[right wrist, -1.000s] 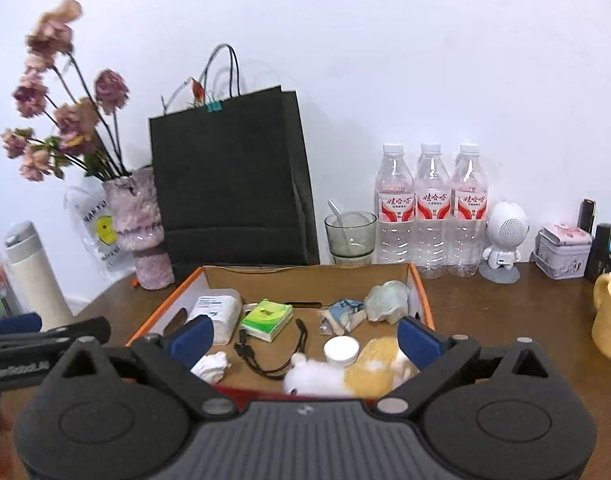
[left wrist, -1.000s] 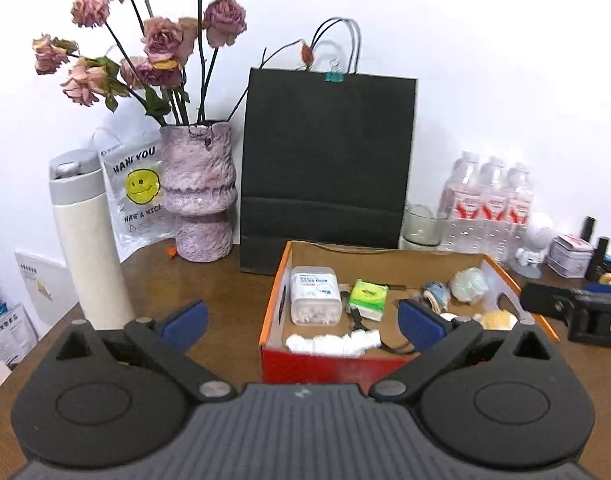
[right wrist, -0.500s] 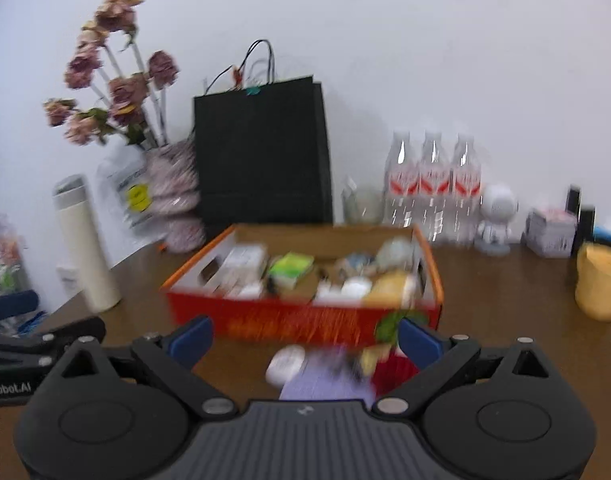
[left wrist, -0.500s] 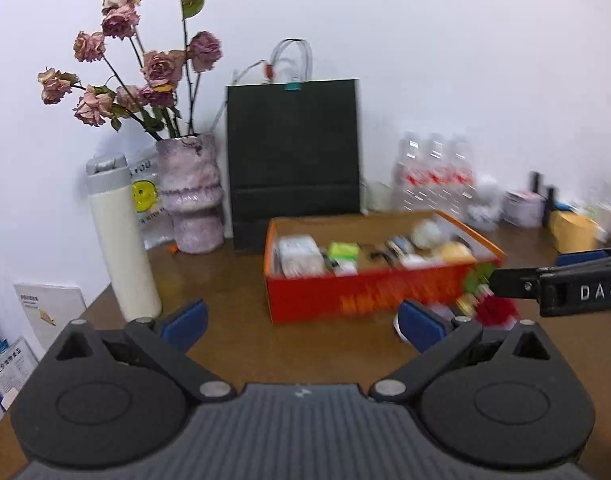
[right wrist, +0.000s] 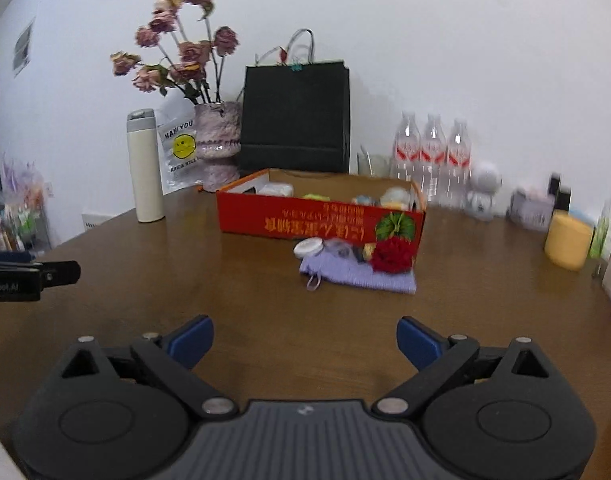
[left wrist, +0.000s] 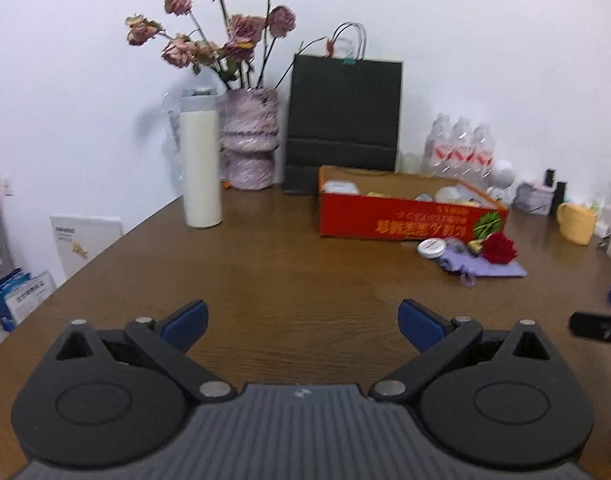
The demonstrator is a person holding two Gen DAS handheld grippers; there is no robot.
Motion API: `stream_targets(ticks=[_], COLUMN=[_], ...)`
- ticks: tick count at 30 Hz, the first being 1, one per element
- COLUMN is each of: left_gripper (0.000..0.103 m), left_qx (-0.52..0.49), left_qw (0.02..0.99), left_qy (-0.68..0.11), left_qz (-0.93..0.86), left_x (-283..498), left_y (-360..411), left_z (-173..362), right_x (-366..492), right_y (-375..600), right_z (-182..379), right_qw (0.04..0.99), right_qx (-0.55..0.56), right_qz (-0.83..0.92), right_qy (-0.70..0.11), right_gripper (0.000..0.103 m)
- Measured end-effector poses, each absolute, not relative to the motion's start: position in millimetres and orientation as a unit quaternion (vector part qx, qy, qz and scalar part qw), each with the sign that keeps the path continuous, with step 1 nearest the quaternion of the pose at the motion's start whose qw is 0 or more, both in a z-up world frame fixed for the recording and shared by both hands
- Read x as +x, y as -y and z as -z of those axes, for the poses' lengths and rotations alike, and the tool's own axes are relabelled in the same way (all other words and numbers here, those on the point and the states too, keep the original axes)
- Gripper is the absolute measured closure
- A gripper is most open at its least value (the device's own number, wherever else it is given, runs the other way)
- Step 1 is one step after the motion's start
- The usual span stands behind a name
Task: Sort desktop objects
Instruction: 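Withdraw both tools from the box toward the rose and pouch, then grasp the white charger puck with the left tool while the right tool grasps the lavender pouch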
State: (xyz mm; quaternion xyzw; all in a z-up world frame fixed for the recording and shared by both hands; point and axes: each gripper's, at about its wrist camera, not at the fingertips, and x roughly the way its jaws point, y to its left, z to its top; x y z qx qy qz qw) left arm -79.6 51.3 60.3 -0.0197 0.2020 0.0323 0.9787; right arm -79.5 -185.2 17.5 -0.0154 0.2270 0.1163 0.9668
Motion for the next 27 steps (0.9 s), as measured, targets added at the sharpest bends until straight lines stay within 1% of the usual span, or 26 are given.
stream_targets(ticks=[2,4,6,7,8,9,10,12,13,15,17,19,23,25,26,27], left_gripper=[0.000,0.000,0.000,0.000,0.000,0.000,0.000,0.000,0.000,0.001,0.006,0.016,0.019,0.023,0.026,0.034], left_qx=[-0.004,0.005,0.002,-0.001,-0.005,-0.012,-0.017,-0.019,-0.018,-0.018,-0.014,-0.011,-0.004,0.007,0.015,0.019], left_qw=[0.978,0.975,0.973,0.972,0.970,0.967,0.965,0.963,0.963,0.965,0.963,0.962,0.947,0.943,0.940,0.937], left_qy=[-0.209,-0.220,-0.230,-0.236,-0.243,-0.252,-0.260,-0.262,-0.257,-0.247,-0.248,-0.245,-0.273,-0.290,-0.299,-0.307], left_qz=[-0.028,-0.018,-0.006,0.001,0.011,0.021,0.032,0.066,0.075,0.089,0.101,0.118,0.168,0.166,0.165,0.164], left_x=[-76.8,-72.2,-65.3,-60.9,-55.6,-47.8,-41.3,-25.2,-17.9,1.0,27.2,59.2,130.1,162.8,177.3,187.6], left_y=[-47.7,-43.9,-42.2,-41.7,-40.9,-40.2,-37.8,-31.2,-27.4,-18.3,-6.1,6.7,32.7,44.9,50.1,53.1], left_z=[-58.7,-54.9,-51.2,-49.2,-48.2,-48.0,-47.8,-50.7,-52.5,-54.7,-54.9,-54.8,-50.1,-41.2,-36.1,-31.2], right_x=[-78.9,-76.5,-71.6,-68.1,-63.8,-58.7,-52.0,-38.4,-31.3,-14.4,7.9,32.4,74.0,85.1,89.1,92.1], right_y=[187.8,188.0,187.6,188.1,189.6,190.8,192.4,194.4,195.8,199.5,202.2,205.0,215.1,220.5,223.3,225.6], right_z=[-16.0,-15.1,-14.2,-13.3,-12.4,-11.1,-9.8,-7.7,-7.1,-7.8,-9.3,-10.7,-17.4,-20.7,-21.6,-21.9], right_qw=[0.964,0.963,0.962,0.961,0.960,0.958,0.956,0.955,0.954,0.954,0.954,0.954,0.957,0.959,0.960,0.960], right_qx=[-0.001,-0.005,-0.011,-0.011,-0.009,-0.006,-0.004,-0.004,-0.004,0.000,0.000,0.006,0.029,0.041,0.046,0.049], right_qz=[-0.125,-0.130,-0.133,-0.133,-0.134,-0.135,-0.134,-0.129,-0.126,-0.122,-0.118,-0.111,-0.102,-0.100,-0.100,-0.100], right_qy=[-0.235,-0.236,-0.239,-0.243,-0.246,-0.252,-0.260,-0.268,-0.271,-0.273,-0.275,-0.279,-0.269,-0.261,-0.258,-0.257], right_gripper=[0.008,0.017,0.022,0.029,0.033,0.046,0.060,0.072,0.074,0.074,0.074,0.074,0.073,0.073,0.073,0.073])
